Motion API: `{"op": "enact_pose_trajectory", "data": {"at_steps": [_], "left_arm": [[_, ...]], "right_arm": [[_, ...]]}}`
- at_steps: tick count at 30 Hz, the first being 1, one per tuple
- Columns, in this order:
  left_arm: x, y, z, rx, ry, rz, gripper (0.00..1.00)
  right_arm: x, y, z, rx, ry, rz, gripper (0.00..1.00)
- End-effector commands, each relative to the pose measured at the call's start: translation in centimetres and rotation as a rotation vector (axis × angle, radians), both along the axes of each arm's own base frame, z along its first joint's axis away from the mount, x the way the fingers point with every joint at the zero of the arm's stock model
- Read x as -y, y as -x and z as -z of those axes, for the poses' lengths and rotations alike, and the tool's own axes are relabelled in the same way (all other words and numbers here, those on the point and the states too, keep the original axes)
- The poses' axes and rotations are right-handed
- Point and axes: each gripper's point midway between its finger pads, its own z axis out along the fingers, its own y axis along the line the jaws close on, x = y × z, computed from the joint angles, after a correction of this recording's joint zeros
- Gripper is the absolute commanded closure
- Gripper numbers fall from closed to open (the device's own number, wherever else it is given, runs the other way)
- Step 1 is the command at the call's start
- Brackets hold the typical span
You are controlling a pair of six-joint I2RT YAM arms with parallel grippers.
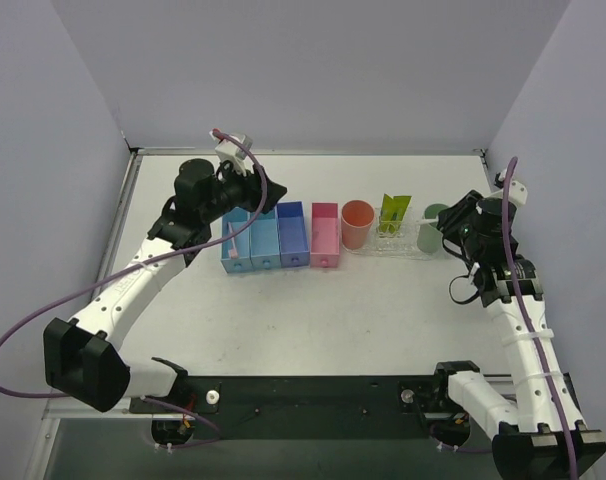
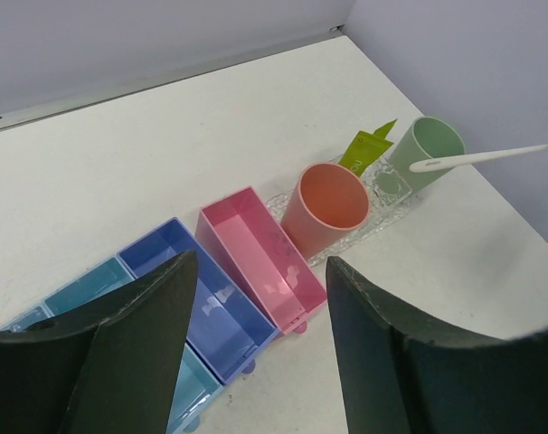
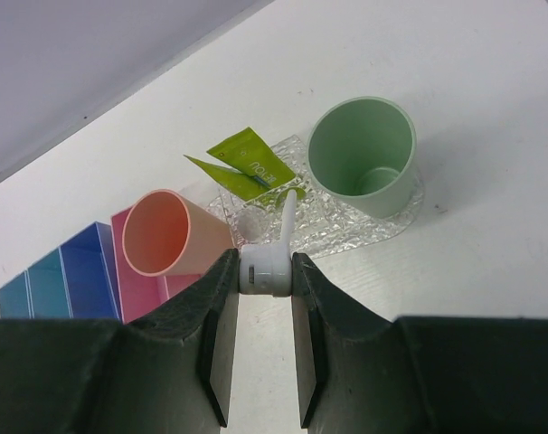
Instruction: Prepare toiletry sets of a toothbrush and toothpaste on the tray
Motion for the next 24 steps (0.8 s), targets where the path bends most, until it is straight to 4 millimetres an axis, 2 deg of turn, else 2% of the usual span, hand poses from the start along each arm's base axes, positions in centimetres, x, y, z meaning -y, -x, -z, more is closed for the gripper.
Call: {"op": "enact_pose_trajectory", "data": {"at_steps": [1,9,24], "left_arm": [[-0.8,-1.3,-1.9,0.05,-0.008,-0.013,0.31],[-1.5,-2.0,-1.4,0.039,-0.015,-0.036,0.31],[-1.5,-2.0,-1.1,0.034,-0.004,-0.028,0.31]], "right_arm": [[0.6,-1.4,-0.8,0.059,-0.007,0.036,1.0],[0.4,-1.7,0.3,0.021,-0.03,0.037,1.0],[-0.3,-2.8,2.5,-0.033,-0.029,0.002,1.0]]}}
